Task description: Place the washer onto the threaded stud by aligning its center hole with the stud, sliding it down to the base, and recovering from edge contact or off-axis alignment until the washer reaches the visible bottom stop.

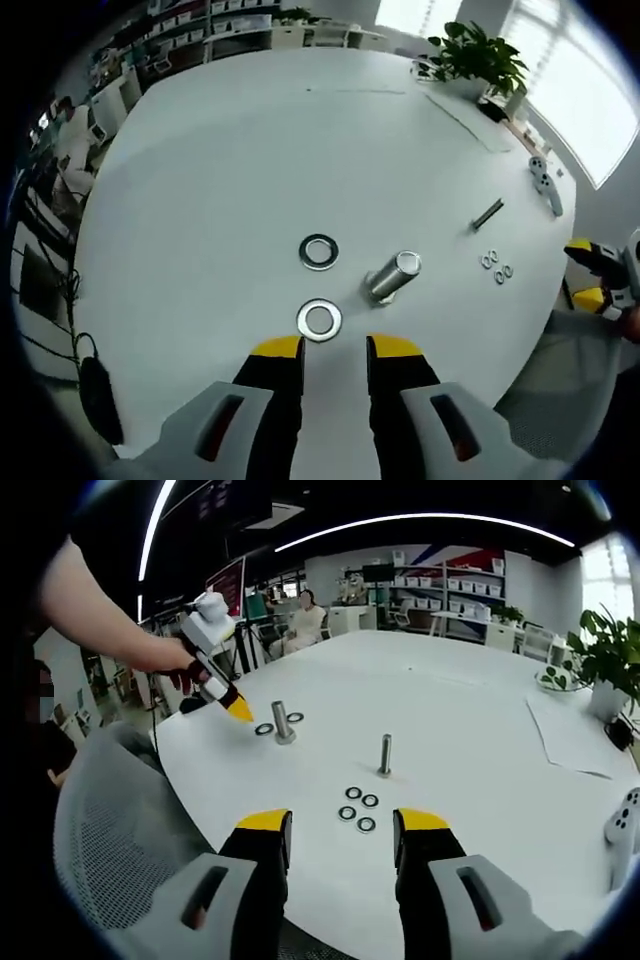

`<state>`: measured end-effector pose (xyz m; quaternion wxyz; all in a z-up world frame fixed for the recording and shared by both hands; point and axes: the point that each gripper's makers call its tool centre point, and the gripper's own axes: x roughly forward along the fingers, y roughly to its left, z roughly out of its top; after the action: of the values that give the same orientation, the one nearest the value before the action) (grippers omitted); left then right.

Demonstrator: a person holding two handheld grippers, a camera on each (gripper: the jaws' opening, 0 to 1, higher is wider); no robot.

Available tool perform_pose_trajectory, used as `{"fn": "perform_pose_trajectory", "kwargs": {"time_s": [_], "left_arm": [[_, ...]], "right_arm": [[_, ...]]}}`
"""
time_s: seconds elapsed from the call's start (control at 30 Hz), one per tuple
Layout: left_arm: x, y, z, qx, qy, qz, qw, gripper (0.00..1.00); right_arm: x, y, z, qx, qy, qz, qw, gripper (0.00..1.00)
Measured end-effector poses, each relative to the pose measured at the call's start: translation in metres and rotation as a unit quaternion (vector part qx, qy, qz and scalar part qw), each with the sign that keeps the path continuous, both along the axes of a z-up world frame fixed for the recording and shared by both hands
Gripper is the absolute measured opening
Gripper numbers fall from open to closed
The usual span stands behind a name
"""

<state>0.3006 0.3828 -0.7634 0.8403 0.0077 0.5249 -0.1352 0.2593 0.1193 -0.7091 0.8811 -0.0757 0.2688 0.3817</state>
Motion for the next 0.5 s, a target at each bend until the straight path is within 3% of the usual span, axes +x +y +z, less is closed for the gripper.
{"fn": "perform_pose_trajectory", "kwargs": {"time_s": [0.5], "left_arm": [[0.010, 0.002, -0.020, 0.022, 0.039, -0.012, 0.9989, 0.28]], "right_arm": [[0.002, -0.001, -0.003, 0.007, 0.007, -0.010, 0.9999, 0.43]]}}
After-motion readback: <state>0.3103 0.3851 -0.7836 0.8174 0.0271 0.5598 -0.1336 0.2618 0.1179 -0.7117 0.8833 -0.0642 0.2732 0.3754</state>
